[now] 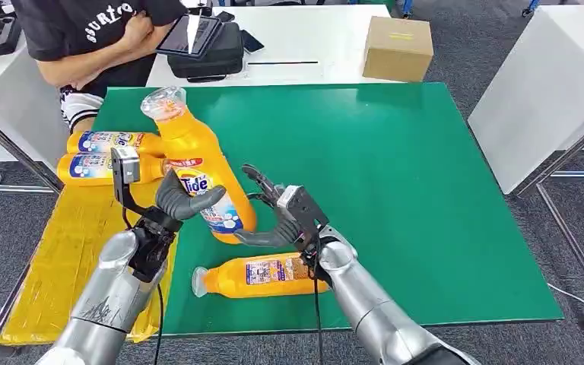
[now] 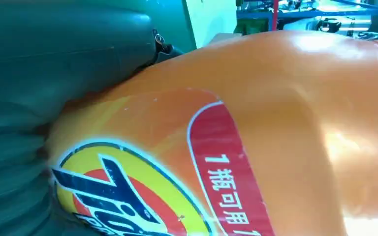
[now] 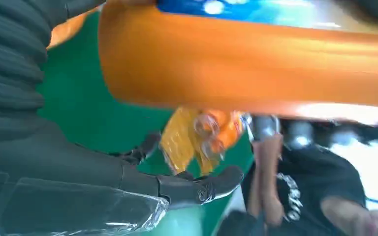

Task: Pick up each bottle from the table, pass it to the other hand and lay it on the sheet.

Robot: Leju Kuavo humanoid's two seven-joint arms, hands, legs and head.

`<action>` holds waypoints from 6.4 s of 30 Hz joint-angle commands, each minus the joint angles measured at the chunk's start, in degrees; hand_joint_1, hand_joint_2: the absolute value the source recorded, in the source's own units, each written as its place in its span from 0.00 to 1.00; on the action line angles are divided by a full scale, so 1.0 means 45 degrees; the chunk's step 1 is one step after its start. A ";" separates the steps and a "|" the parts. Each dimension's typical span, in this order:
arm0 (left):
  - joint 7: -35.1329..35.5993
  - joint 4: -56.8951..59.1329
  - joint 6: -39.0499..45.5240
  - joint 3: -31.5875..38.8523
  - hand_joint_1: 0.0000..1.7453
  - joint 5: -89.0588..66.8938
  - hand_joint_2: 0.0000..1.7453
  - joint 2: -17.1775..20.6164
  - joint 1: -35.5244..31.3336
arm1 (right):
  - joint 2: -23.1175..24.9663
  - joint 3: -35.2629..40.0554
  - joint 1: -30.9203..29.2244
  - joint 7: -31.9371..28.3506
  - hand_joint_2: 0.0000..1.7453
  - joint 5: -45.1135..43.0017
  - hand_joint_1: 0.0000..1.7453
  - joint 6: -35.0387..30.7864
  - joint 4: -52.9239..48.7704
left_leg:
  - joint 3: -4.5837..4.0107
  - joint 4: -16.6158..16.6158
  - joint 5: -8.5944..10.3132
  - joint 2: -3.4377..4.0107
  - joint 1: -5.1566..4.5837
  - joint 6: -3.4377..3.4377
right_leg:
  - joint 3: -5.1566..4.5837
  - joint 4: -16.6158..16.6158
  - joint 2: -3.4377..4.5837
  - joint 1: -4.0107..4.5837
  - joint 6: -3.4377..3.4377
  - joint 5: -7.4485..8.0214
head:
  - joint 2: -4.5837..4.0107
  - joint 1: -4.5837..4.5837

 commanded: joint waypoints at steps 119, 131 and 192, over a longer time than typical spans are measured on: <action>0.1181 1.1035 1.0547 0.5550 0.00 -2.0744 1.00 0.2132 -0.4008 | -0.3037 0.0992 0.4546 0.1648 1.00 0.5044 0.00 -0.7322 -0.9501 | 0.0012 0.0004 -0.0010 -0.0005 0.0021 -0.0019 | 0.0028 -0.0010 -0.0025 0.0025 -0.0056 -0.0010 | 0.0000 0.0000; -0.0579 1.0635 0.8697 0.6698 0.00 -1.8586 1.00 0.1857 -0.4073 | -0.2950 0.1038 0.4444 0.1746 1.00 0.5222 0.00 -0.7292 -0.9241 | 0.0000 0.0004 -0.0004 0.0005 0.0012 -0.0012 | 0.0011 -0.0005 -0.0008 0.0013 -0.0037 -0.0001 | 0.0000 0.0000; -0.4396 -0.2328 0.2388 0.4001 0.00 -0.6232 1.00 -0.0698 0.4338 | -0.6517 0.1894 0.1729 0.5895 1.00 0.8341 0.00 -0.1184 -0.6409 | 0.0018 -0.0008 -0.0013 0.0008 -0.0001 -0.0014 | 0.0030 -0.0020 -0.0010 0.0005 -0.0043 -0.0003 | -0.0005 0.0000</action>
